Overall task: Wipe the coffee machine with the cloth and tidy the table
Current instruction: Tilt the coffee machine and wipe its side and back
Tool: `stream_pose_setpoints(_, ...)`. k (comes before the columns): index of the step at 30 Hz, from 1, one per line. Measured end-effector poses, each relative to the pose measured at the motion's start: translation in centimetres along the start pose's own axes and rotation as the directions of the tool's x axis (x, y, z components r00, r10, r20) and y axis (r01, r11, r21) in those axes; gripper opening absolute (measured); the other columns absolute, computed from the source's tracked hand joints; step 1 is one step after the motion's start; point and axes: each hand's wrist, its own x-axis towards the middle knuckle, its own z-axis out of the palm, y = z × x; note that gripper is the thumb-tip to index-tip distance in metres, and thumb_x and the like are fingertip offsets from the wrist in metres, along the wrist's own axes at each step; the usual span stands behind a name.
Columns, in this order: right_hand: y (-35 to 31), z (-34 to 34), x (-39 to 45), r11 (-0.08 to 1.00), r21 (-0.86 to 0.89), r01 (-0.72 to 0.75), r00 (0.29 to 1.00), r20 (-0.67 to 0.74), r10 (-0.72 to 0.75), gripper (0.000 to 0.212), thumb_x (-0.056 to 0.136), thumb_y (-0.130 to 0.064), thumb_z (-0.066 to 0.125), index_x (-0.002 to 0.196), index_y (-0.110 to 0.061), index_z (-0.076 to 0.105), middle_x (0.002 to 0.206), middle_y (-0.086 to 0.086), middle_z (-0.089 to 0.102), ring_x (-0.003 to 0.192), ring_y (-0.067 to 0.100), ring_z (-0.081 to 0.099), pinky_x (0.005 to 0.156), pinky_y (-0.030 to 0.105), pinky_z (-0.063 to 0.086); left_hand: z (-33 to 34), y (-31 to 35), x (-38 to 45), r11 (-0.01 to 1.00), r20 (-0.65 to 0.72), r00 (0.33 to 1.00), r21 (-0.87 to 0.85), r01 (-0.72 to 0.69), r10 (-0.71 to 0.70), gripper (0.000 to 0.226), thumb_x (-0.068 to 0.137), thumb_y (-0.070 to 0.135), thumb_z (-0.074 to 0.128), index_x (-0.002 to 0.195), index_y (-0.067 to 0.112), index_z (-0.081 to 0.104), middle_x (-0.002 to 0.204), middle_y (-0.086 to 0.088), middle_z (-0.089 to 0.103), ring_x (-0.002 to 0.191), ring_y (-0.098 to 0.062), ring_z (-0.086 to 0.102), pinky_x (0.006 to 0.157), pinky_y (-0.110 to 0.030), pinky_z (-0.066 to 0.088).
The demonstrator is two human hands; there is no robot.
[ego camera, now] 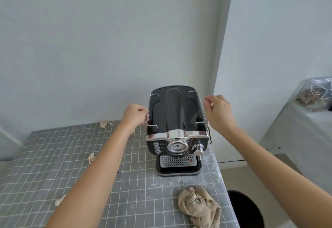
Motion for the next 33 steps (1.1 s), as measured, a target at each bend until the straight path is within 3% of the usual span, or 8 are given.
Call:
stream_pose_setpoints(3,-0.5,1.4,2.5,0.975,-0.079,-0.207,0.969,0.120,0.215,0.032,0.097,-0.011,0.043,0.076,0.008,0.059,0.073,0.022,0.058,0.074,0.035,0.047,0.071,0.041,0.040,-0.1,-0.1,1.8,0.995,0.105,0.993,-0.072,0.063,-0.056,0.022,0.095,0.003,0.047,0.081,0.005,0.064,0.071,-0.008,0.063,0.059,-0.016,0.059,0.052,-0.022,0.049)
stream_pose_setpoints(9,-0.8,1.8,4.5,0.862,0.080,-0.500,0.854,0.209,0.476,0.032,0.090,-0.011,0.058,0.059,-0.004,0.063,0.050,0.001,0.047,0.048,0.019,0.038,0.050,0.024,0.033,-0.5,-1.1,4.5,0.978,0.273,0.961,-0.183,0.104,-0.051,0.020,0.096,0.002,0.050,0.079,0.002,0.059,0.070,-0.011,0.059,0.058,-0.018,0.058,0.040,-0.018,0.047)
stream_pose_setpoints(16,-1.0,2.1,3.8,0.798,0.155,-0.583,0.806,0.233,0.544,0.028,0.089,-0.012,0.059,0.062,-0.005,0.065,0.058,0.004,0.052,0.056,0.022,0.040,0.054,0.030,0.033,-0.9,-1.0,7.1,0.987,0.311,0.950,-0.149,0.063,-0.014,0.022,0.095,0.000,0.050,0.075,0.002,0.059,0.065,-0.010,0.056,0.037,-0.006,0.054,0.039,-0.016,0.046)
stream_pose_setpoints(20,-2.1,2.3,2.2,0.727,0.316,-0.610,0.792,0.228,0.566,0.029,0.093,-0.011,0.057,0.067,-0.005,0.065,0.069,0.006,0.062,0.055,0.016,0.043,0.052,0.025,0.036,-1.1,0.3,9.5,0.996,0.285,0.958,-0.081,0.036,-0.012,0.025,0.095,0.001,0.048,0.073,0.006,0.059,0.062,-0.007,0.053,0.045,-0.010,0.047,0.047,-0.019,0.040)
stream_pose_setpoints(25,-5.0,2.6,-0.1,0.582,0.537,-0.610,0.772,0.238,0.589,0.024,0.096,-0.012,0.057,0.074,-0.004,0.061,0.076,0.007,0.065,0.048,0.009,0.038,0.045,0.018,0.032,-0.9,2.7,12.0,0.995,0.237,0.970,0.064,-0.073,0.056,0.028,0.093,-0.003,0.044,0.071,0.004,0.059,0.051,-0.003,0.049,0.040,-0.009,0.040,0.039,-0.014,0.029)
stream_pose_setpoints(27,-6.3,2.5,-1.1,0.547,0.587,-0.596,0.772,0.234,0.591,0.021,0.096,-0.013,0.058,0.077,-0.004,0.061,0.075,0.003,0.068,0.044,0.006,0.035,0.043,0.015,0.032,-0.7,3.6,12.7,0.987,0.209,0.973,0.100,-0.123,0.100,0.028,0.093,-0.002,0.044,0.072,0.004,0.062,0.055,-0.005,0.054,0.049,-0.014,0.042,0.047,-0.016,0.030)
stream_pose_setpoints(30,-7.5,3.0,-2.3,0.527,0.611,-0.591,0.766,0.219,0.605,0.024,0.095,-0.016,0.062,0.072,-0.006,0.065,0.079,0.003,0.074,0.043,0.005,0.035,0.041,0.015,0.035,-0.1,4.8,13.0,0.973,0.182,0.969,0.126,-0.192,0.168,0.023,0.093,0.001,0.048,0.092,-0.001,0.070,0.094,-0.022,0.069,0.083,-0.025,0.061,0.073,-0.022,0.038)
stream_pose_setpoints(33,-8.2,4.0,-3.2,0.502,0.621,-0.602,0.747,0.214,0.630,0.028,0.093,-0.020,0.066,0.066,-0.012,0.068,0.084,0.006,0.078,0.042,0.006,0.035,0.046,0.018,0.041,0.5,5.6,12.7,0.955,0.170,0.962,0.170,-0.242,0.214,0.023,0.093,0.002,0.049,0.104,-0.004,0.069,0.115,-0.022,0.067,0.112,-0.031,0.061,0.086,-0.027,0.043)
